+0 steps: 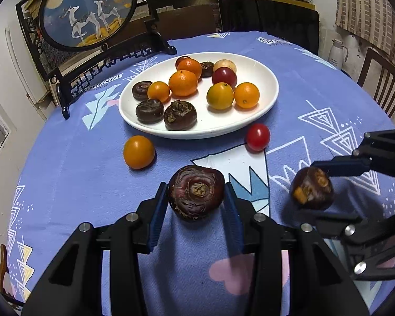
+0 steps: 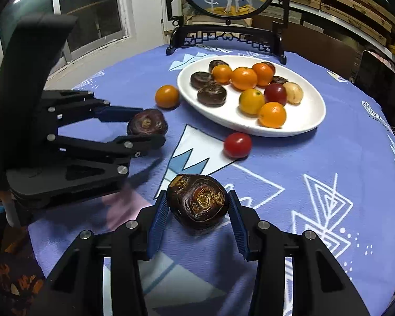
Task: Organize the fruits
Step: 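Grasp a dark brown fruit with the left gripper while the right grasps another, then carry both dark brown fruits onto the white plate and open both grippers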
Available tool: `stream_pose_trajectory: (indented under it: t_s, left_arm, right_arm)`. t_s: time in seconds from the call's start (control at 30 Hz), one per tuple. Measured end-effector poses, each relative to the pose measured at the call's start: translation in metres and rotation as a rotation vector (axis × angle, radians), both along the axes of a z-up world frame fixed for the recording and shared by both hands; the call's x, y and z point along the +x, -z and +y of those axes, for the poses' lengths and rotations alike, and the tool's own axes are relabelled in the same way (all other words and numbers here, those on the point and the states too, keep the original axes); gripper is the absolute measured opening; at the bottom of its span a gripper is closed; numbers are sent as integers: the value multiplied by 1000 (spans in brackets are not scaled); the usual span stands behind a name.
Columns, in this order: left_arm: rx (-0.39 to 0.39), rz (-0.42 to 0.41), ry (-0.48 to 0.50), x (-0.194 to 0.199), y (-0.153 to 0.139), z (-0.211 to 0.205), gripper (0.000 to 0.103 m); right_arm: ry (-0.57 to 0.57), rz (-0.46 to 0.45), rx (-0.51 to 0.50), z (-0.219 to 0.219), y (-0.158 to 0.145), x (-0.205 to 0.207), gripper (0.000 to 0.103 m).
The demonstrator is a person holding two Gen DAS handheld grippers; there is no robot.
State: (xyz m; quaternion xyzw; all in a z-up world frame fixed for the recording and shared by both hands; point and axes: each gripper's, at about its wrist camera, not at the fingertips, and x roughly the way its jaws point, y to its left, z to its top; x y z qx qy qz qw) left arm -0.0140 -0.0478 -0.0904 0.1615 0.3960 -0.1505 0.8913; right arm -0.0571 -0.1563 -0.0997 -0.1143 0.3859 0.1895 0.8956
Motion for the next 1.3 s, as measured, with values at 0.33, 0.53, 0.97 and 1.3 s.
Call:
stream_pose_trajectory:
  t_s: [0.33,0.53,0.97,1.3]
  left_arm:
    - [-23,-31,4,31,-24,10,42]
    - [-77,-122,-52,79,-66,11,42]
    - [-33,-115,-133,171,-53,-11,42]
    - [-6,-129,-140,179,-42,-7,60]
  right_arm:
    - [7,-33,3,-3,-19,16,46]
    - [85,-175,60,-19,-74,48,46]
    - [200,-212,173,-40,-95,153,46]
    - [226,-186,152,-35,-77,187,58]
